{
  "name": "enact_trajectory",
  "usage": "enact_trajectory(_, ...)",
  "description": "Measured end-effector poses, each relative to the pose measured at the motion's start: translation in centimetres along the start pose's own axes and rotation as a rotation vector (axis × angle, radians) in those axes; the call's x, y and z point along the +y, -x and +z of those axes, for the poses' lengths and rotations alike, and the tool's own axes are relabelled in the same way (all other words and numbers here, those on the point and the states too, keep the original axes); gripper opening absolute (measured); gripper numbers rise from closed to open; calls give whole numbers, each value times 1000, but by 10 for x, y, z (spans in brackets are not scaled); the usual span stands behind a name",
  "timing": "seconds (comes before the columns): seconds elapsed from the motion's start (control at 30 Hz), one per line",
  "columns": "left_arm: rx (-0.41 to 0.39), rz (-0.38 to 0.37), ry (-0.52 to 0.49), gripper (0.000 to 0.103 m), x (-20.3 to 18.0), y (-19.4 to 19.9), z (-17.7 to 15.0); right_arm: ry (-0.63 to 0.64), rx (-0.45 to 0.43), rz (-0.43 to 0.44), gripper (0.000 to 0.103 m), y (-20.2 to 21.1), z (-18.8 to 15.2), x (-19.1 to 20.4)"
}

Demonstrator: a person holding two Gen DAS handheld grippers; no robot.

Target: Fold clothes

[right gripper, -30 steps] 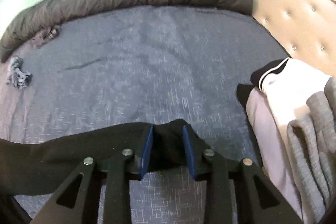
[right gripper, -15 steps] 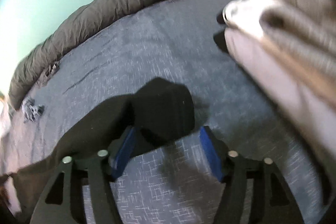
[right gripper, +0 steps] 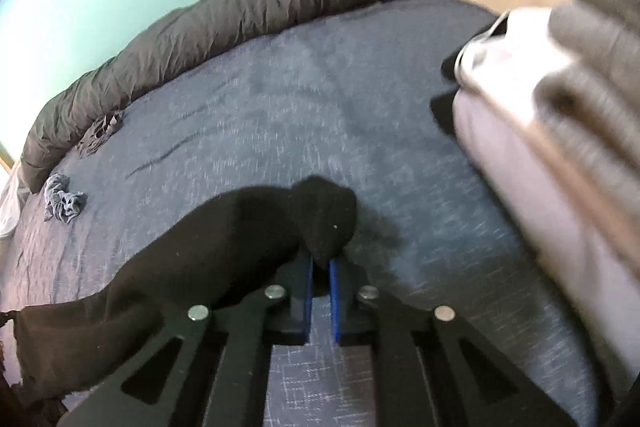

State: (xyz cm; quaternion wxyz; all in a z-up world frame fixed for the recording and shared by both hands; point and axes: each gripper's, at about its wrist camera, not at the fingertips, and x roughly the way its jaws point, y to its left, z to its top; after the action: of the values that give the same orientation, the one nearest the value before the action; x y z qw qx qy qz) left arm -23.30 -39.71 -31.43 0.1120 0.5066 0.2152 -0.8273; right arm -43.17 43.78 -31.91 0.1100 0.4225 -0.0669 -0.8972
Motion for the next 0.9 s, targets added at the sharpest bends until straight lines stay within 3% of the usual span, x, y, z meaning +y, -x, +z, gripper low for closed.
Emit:
enact_trajectory(0.17,-33,12,0,5,-2,12,3,69,-64,-46,5,34,21,8)
enact_trajectory(0.3,-116,15,15,1,0,39,10,55,-110,-72,5,63,45,3)
enact_trajectory(0.4,-146,14,36,0,5,55,19,77,-73,-93,5,65,53,3)
enact_trajectory(0.5,-155,28,45,0,11,61,25,106,25,-138,5,46,47,4)
enact_trajectory(0.57,-142,9,58,0,14,58,24,141,103,-177,5,29,38,6)
enact_trajectory(0.77,-23,-52,-8,0,-3,28,8,133,143,-177,5,5,11,4)
enact_trajectory(0.9,27,-23,-37,8,-7,9,1,146,150,-178,6,6,5,3)
